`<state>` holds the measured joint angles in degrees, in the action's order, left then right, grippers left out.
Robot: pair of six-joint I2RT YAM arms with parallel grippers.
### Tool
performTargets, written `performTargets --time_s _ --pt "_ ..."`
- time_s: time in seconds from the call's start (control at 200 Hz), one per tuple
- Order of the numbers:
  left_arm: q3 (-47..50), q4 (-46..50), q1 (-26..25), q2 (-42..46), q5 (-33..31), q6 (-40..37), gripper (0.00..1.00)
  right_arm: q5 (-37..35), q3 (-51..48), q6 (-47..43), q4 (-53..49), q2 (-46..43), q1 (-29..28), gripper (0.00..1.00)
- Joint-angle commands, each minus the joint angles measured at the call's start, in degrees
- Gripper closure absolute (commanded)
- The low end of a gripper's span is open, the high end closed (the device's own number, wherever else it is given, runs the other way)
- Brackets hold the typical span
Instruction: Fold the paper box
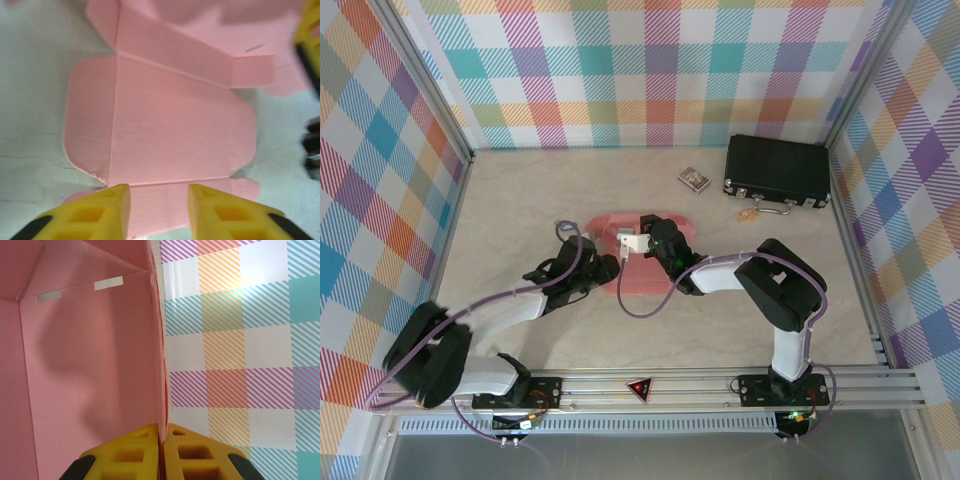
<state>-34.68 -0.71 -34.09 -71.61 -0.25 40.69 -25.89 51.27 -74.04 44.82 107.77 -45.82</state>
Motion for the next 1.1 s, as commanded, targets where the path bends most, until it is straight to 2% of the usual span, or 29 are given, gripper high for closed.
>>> performTargets --time_s 0.0,0.085,0.19,0.33,0.435,0.72,0.815,1.095 --pt "-1.9 11.1 1.4 5.9 -9.6 -5.6 0.53 1.4 0.4 -0.1 2.3 0.1 0.1 0.89" --pt "-2.9 15.4 5.2 8.1 -13.2 -7.4 0.51 2.0 0.7 0.0 1.8 0.1 0.2 0.89" --pt "-4.6 18.8 11.8 7.5 -13.5 -8.9 0.5 2.6 1.3 0.3 0.6 0.3 0.3 0.89" --pt "-8.3 19.5 17.7 2.0 -13.7 -11.5 0.5 2.7 1.8 0.6 0.2 0.4 0.4 0.89" --pt "-11.8 18.4 20.5 -4.4 -10.8 -13.6 0.51 2.8 2.0 1.1 -0.4 0.3 0.6 0.89" --pt "-24.0 19.7 21.1 -20.8 -0.6 -24.8 0.51 3.9 3.6 2.3 -3.6 0.1 1.2 0.89" --pt "-25.8 18.8 21.1 -23.0 5.3 -29.9 0.52 4.5 4.3 2.9 -5.5 0.1 1.6 0.88" --pt "-27.5 17.1 21.1 -25.2 13.2 -35.4 0.52 4.8 5.9 3.8 -7.6 0.6 1.9 0.88"
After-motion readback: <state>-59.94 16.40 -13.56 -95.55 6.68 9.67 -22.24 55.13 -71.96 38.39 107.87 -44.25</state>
